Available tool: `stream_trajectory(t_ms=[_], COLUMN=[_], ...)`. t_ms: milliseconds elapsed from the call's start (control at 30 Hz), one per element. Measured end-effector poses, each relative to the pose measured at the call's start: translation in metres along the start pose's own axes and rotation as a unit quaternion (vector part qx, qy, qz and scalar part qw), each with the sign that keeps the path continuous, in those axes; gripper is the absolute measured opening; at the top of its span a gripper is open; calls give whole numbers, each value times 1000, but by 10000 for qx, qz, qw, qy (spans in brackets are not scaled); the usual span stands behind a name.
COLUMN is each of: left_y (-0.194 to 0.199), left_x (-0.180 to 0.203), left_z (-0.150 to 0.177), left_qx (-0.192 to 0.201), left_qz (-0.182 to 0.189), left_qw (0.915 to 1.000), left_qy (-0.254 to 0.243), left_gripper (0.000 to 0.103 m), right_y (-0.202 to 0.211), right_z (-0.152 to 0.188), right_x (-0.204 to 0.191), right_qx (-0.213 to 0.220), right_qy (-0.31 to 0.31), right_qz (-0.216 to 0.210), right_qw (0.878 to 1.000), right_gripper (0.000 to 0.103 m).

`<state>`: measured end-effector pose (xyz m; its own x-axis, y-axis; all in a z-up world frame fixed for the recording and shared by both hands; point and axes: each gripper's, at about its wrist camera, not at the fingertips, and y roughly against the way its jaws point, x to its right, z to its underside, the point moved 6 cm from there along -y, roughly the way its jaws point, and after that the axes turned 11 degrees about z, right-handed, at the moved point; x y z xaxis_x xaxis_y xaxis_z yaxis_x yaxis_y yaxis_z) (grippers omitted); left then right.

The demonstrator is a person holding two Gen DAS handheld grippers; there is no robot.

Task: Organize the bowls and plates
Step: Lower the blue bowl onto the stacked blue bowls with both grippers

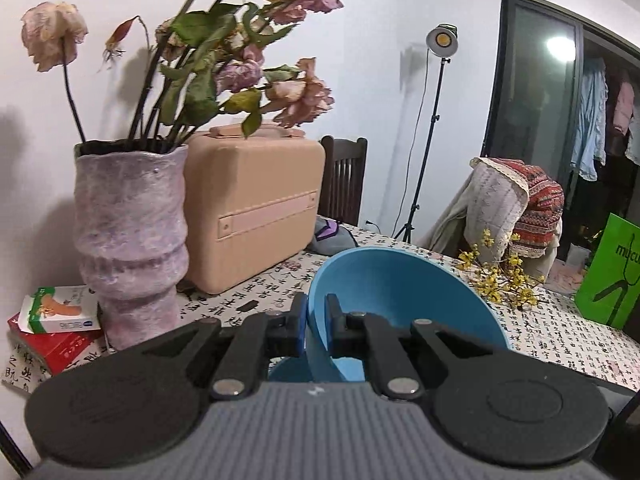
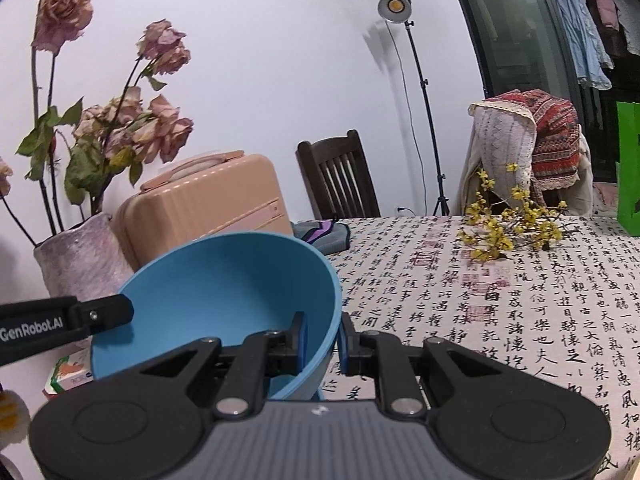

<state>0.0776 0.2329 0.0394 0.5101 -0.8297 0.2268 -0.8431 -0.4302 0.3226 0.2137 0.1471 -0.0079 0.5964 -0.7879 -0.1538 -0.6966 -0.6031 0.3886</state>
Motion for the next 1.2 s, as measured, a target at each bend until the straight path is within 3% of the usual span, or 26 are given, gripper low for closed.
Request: stream_trajectory(t_ms=[1200], left_y=[-2], left_x=[-22], left_z=[21], left_qx=[-241], left_qz=[-125], left_qw=[9996], left_qy=[28], left_gripper=[9], right_y=[-9], right_z=[24], right_x=[-16], right_qx=[-190], right_qy=[245], right_qz=[-33], right_qw=[9995], right_gripper=[15])
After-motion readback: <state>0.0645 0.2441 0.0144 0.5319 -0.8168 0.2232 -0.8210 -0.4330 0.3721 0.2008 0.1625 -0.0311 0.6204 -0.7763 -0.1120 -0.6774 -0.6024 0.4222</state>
